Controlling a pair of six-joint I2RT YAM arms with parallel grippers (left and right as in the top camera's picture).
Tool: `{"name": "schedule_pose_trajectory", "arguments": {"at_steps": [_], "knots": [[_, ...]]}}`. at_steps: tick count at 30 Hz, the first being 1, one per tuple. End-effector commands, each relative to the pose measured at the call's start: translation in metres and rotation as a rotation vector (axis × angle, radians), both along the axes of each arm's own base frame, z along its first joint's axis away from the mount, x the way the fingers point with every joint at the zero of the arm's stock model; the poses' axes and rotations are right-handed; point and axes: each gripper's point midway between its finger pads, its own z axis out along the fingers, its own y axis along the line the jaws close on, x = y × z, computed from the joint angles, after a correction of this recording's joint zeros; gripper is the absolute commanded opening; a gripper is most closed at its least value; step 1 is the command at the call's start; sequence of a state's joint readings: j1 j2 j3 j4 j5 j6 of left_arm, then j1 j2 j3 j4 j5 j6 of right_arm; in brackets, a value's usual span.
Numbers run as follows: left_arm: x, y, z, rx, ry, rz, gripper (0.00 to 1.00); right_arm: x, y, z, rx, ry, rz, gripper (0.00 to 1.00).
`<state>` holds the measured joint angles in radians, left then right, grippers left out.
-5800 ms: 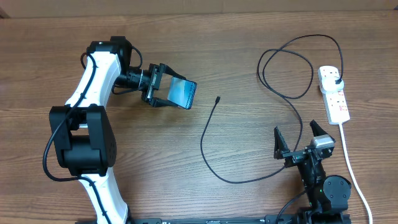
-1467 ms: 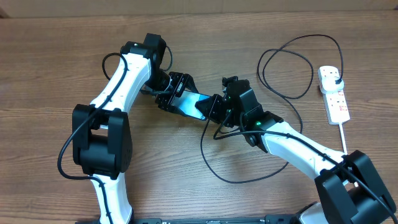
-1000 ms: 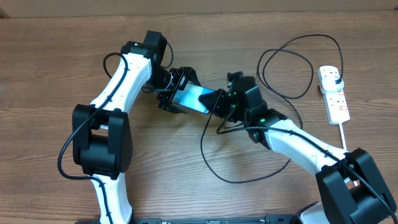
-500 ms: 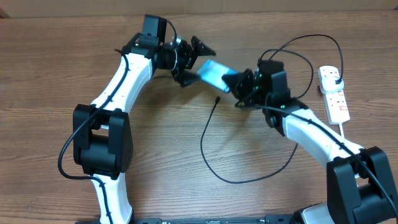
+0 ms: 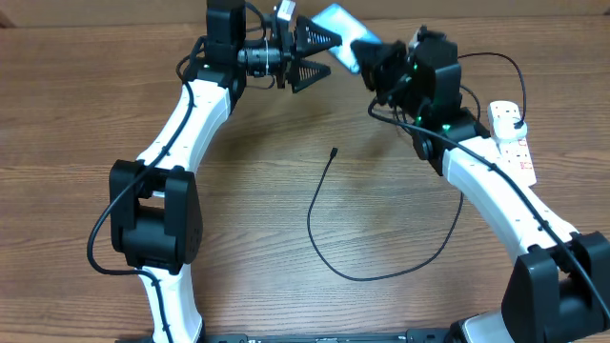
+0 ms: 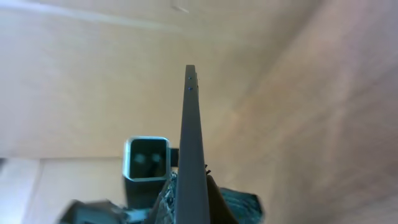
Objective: Plug charger to phone and switch on socket
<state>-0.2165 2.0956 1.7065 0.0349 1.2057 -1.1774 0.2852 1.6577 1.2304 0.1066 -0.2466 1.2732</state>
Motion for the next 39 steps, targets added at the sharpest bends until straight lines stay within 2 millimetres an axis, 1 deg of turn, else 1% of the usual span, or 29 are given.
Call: {"name": "schedule_pose_trajectory", "arguments": {"at_steps": [1,5,8,12,14,15,19,22,28,30,35,39], "knots": [[-0.007,-0.004,0.015,-0.048,0.065,-0.039,0.94,0.004,-0.006,0.033,0.063,-0.045,-0.061,0.04],[0.000,-0.004,0.024,-0.069,0.079,-0.005,0.91,0.001,-0.002,0.028,0.123,0.016,-0.065,0.04],[0.007,-0.003,0.025,-0.071,0.093,0.036,0.87,-0.001,0.004,0.028,0.176,0.050,-0.059,0.04],[0.016,-0.001,0.023,-0.065,0.093,0.088,0.79,-0.004,0.013,0.032,0.260,0.085,-0.059,0.04],[0.020,0.000,0.023,-0.062,0.091,0.113,0.74,-0.005,0.016,0.032,0.261,0.086,-0.053,0.04],[0.022,0.000,0.022,-0.060,0.090,0.128,0.70,-0.007,0.018,0.032,0.260,0.087,-0.047,0.04],[0.031,0.003,0.021,-0.053,0.086,0.179,0.58,-0.012,0.029,0.028,0.253,0.105,-0.028,0.04],[0.036,0.005,0.020,-0.048,0.084,0.212,0.51,-0.014,0.034,0.027,0.248,0.110,-0.028,0.04],[0.040,0.006,0.018,-0.043,0.087,0.237,0.42,-0.020,0.042,0.019,0.232,0.139,-0.025,0.04],[0.040,0.006,0.018,-0.042,0.090,0.241,0.37,-0.020,0.041,0.017,0.229,0.145,-0.026,0.04],[0.040,0.006,0.017,-0.041,0.091,0.241,0.21,-0.020,0.041,0.017,0.229,0.145,-0.026,0.04],[0.039,0.006,0.018,-0.042,0.091,0.233,0.13,-0.020,0.041,0.017,0.228,0.145,-0.026,0.04]]}}
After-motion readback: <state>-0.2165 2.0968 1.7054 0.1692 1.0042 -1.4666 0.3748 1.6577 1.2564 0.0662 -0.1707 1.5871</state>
